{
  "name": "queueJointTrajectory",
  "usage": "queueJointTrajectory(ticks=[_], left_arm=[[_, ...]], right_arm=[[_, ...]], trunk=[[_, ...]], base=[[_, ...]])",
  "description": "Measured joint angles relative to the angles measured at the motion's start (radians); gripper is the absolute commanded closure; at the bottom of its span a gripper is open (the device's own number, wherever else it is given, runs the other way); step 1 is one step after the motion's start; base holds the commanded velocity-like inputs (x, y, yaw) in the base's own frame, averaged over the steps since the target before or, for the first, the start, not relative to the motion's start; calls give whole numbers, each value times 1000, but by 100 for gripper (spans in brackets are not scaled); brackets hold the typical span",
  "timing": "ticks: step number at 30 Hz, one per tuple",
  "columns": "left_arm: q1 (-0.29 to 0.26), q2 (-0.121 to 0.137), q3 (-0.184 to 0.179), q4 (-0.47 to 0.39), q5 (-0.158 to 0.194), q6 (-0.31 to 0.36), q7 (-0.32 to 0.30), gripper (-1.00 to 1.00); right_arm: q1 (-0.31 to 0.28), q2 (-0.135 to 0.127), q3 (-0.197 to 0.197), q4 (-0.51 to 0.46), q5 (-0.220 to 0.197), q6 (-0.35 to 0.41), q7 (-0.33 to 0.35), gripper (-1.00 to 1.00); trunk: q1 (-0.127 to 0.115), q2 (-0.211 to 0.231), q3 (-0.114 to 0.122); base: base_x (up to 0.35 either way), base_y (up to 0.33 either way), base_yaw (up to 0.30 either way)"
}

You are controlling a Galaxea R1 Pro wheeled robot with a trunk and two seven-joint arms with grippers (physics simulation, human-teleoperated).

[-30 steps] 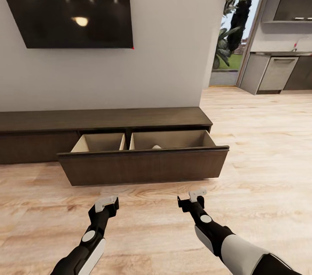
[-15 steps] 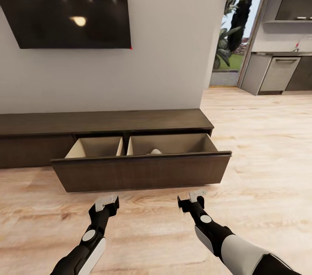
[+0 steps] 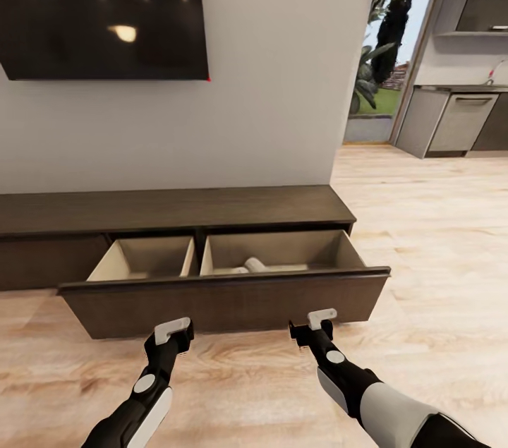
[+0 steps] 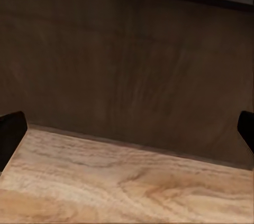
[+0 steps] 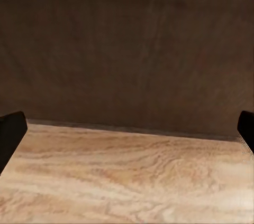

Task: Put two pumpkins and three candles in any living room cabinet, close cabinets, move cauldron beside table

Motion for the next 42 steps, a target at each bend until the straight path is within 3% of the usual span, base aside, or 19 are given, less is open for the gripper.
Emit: queueJointTrajectory(ticks=[14, 42], left_arm=[[0, 1, -1, 0, 0, -1, 0, -100], [0, 1, -3, -4, -1, -3, 0, -100]], right_arm=[[0, 0, 0, 0, 0, 0, 0, -100], [0, -1, -3, 0, -6, 0, 0, -100]], trunk=[[0, 0, 0], [1, 0, 0]], base=[[289, 0, 0], [8, 0, 0]])
